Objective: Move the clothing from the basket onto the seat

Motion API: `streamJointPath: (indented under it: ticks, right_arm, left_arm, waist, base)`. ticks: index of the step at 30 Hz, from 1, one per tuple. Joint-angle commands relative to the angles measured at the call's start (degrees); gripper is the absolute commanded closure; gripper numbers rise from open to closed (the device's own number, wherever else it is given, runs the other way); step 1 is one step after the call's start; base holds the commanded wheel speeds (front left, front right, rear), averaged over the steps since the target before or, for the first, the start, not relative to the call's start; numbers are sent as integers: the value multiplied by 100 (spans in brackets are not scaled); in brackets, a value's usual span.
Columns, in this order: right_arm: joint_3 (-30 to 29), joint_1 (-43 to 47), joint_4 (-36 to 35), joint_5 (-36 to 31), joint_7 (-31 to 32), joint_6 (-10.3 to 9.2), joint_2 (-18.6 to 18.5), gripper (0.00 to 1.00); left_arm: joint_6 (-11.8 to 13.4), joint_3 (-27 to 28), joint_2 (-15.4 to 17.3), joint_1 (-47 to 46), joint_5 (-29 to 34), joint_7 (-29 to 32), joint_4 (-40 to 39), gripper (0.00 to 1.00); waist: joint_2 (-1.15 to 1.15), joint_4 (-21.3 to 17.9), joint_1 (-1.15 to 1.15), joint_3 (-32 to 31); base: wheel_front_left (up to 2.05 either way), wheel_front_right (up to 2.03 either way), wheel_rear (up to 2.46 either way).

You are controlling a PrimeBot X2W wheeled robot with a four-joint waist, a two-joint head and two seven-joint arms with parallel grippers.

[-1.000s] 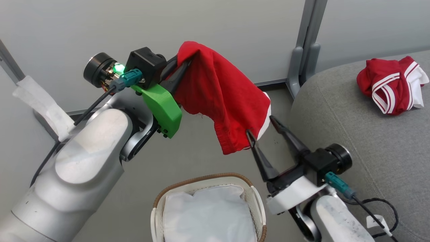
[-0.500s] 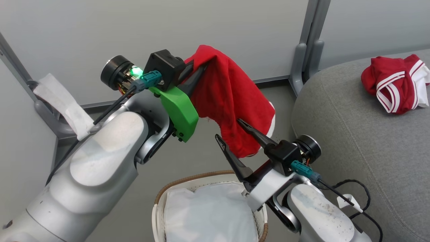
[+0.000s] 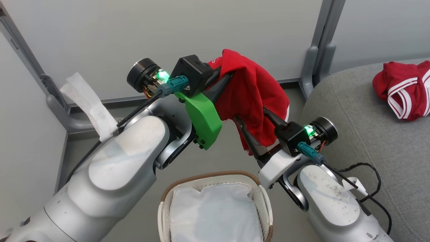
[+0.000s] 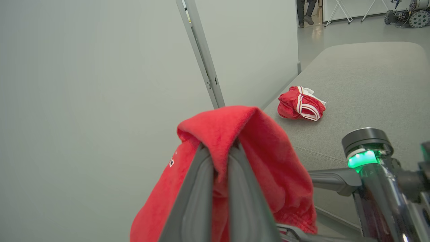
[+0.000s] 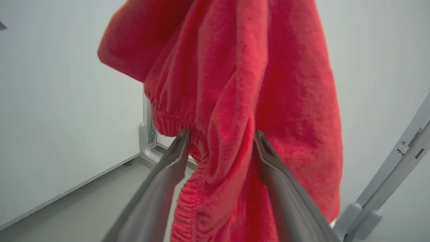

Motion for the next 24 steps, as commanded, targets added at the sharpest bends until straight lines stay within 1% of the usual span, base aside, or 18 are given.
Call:
streamJointPath:
  ticks: [1,7,12,13,14,15,16,21,24]
  right_arm:
    - [-7,-54,46,-25,-28,-7,-20,100]
    - [-77,-95,96,51,-28,-6,-20,100]
    - [-133,-140,112,107,-28,-6,-21,100]
    - [-167,-157,107,107,-28,-6,-21,100]
    - [-211,-162,103,121,-28,-6,-21,100]
    - [-250,-160,98,118,-28,-7,-21,100]
    - [-296,-168,90,111,-28,-7,-21,100]
    - [-611,-259,43,23,-28,-7,-20,100]
    - [-857,-262,14,-84,-28,-7,-20,100]
  left_arm:
    - [-3,32,50,6,-39,-45,-27,100]
    - [84,95,248,244,-120,-116,100,100]
    - [141,163,394,480,-183,-312,204,100]
    - [161,188,408,526,-191,-376,225,84]
    - [187,220,427,587,-196,-466,260,48]
    - [219,248,435,645,-210,-541,293,18]
    - [249,279,421,731,-262,-627,331,0]
    - [307,298,333,1107,-322,-1059,474,0]
    - [271,216,234,1414,-336,-1327,555,0]
  waist:
    - [0,9,0,-5]
    - [0,-19,0,-11]
    - [0,-69,0,-11]
    - [0,-77,0,-9]
    - [0,-87,0,-7]
    - [0,-95,0,-7]
    - [0,-104,0,-5]
    - [0,-139,0,11]
    - [0,-166,0,27]
  base:
    - [0,0,0]
    - [0,0,0]
    - [0,0,0]
    - [0,0,0]
    - [0,0,0]
    - [0,0,0]
    - [0,0,0]
    - [0,0,0]
    - [0,0,0]
